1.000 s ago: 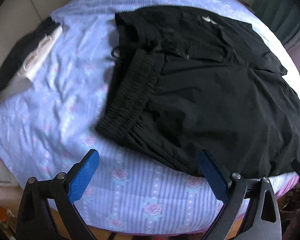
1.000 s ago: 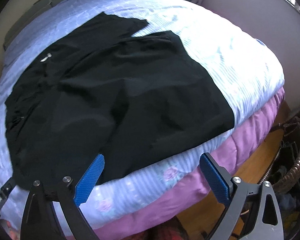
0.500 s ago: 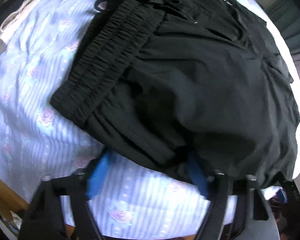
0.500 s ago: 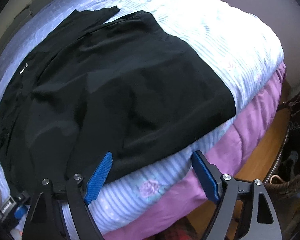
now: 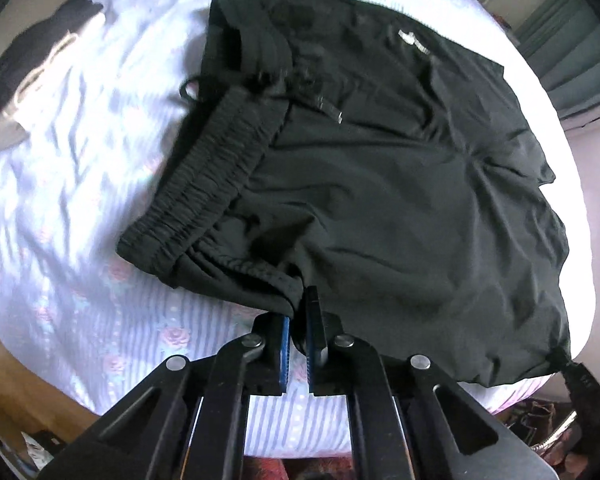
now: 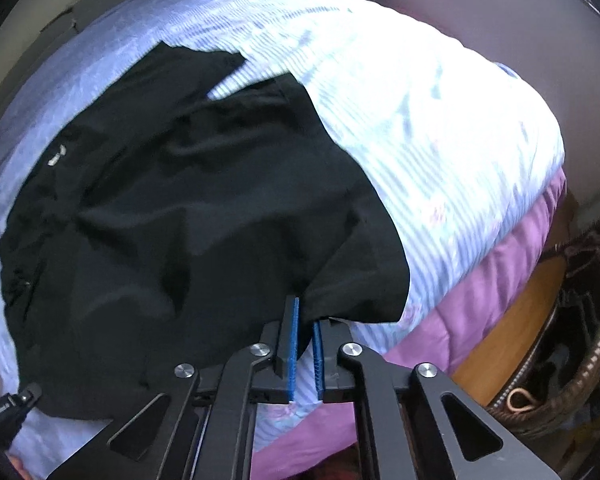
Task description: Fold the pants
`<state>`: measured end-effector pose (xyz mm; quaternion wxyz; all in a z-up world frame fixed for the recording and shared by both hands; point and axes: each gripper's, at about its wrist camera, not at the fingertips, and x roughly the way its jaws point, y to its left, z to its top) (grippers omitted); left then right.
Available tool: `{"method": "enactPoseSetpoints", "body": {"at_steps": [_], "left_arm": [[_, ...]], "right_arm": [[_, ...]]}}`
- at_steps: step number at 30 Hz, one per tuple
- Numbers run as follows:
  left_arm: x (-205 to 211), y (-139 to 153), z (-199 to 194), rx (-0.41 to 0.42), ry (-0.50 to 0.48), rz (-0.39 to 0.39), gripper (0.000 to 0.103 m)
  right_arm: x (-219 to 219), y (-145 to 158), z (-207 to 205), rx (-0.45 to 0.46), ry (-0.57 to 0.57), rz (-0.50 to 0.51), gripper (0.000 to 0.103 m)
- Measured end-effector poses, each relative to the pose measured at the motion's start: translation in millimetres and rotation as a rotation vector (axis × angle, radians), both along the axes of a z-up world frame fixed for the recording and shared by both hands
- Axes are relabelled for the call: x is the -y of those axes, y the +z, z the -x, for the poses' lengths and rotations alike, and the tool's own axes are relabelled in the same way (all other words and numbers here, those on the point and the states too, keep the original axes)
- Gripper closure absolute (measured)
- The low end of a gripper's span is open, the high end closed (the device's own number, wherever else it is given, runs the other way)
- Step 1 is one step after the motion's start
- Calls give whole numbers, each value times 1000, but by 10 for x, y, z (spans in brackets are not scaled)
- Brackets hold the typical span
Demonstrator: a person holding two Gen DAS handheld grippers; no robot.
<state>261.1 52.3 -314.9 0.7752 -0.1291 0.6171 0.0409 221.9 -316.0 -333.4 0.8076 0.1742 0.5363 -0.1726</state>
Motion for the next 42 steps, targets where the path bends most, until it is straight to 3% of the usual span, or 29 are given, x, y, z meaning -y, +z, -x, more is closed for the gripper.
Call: {"method": "enactPoseSetpoints", "body": {"at_steps": [10,19,27,32,42], "left_arm": [[-123,726,145,94,2,-72,97],[-214,1120,237,85,12,-69,97],[-302,1323,92,54,99,-10,97],[-344,1341,-268,18,122,-8,97],[-444,1274,-1220,19,109,-43,97]], "right_arm": [[-138,1139,100,146,165,-56,99],[-288,1852,175,209,267,-100,99],[-291,2189,-179,264,266,-58,99],[-309,2255,-622,279,259,-38,99],[-370,1982,-1954,268,269,-17,99]]}}
